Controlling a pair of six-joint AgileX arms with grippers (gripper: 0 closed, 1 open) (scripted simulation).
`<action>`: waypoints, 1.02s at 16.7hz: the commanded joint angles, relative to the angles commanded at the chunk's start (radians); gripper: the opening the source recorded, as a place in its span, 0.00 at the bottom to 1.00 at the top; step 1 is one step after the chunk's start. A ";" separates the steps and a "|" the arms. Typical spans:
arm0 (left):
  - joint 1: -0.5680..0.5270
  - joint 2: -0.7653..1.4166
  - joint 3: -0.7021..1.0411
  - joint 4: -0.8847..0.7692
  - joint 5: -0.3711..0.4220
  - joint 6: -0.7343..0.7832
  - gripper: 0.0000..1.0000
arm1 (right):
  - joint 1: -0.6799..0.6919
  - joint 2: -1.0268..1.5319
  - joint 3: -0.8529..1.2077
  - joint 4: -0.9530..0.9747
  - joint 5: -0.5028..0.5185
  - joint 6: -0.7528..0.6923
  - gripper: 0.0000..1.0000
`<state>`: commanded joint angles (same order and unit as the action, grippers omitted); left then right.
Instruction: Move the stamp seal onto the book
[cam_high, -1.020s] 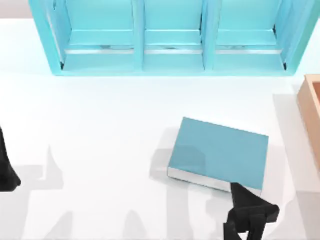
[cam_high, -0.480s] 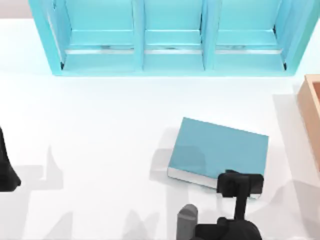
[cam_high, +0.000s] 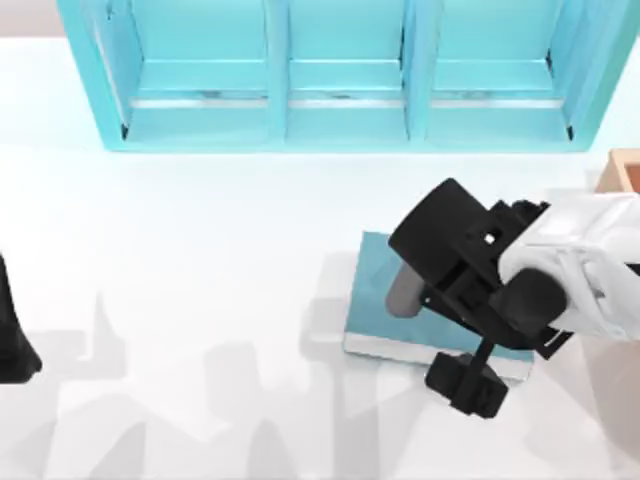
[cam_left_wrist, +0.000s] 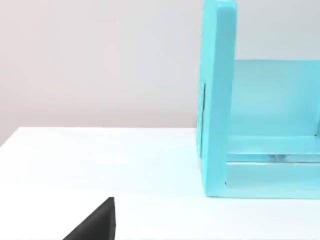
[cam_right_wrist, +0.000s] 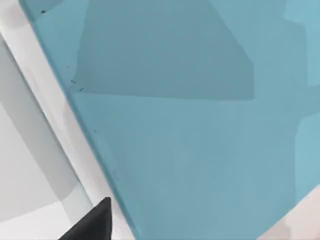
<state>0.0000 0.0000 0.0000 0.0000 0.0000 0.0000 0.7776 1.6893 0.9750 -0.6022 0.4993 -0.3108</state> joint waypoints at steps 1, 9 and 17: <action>0.000 0.000 0.000 0.000 0.000 0.000 1.00 | -0.085 0.012 0.053 -0.056 -0.057 0.011 1.00; 0.000 0.000 0.000 0.000 0.000 0.000 1.00 | -0.777 0.106 0.413 -0.460 -0.396 0.044 1.00; 0.000 0.000 0.000 0.000 0.000 0.000 1.00 | -1.068 0.159 0.543 -0.633 -0.499 0.035 1.00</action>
<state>0.0000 0.0000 0.0000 0.0000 0.0000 0.0000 -0.2903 1.8485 1.5179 -1.2355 0.0004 -0.2757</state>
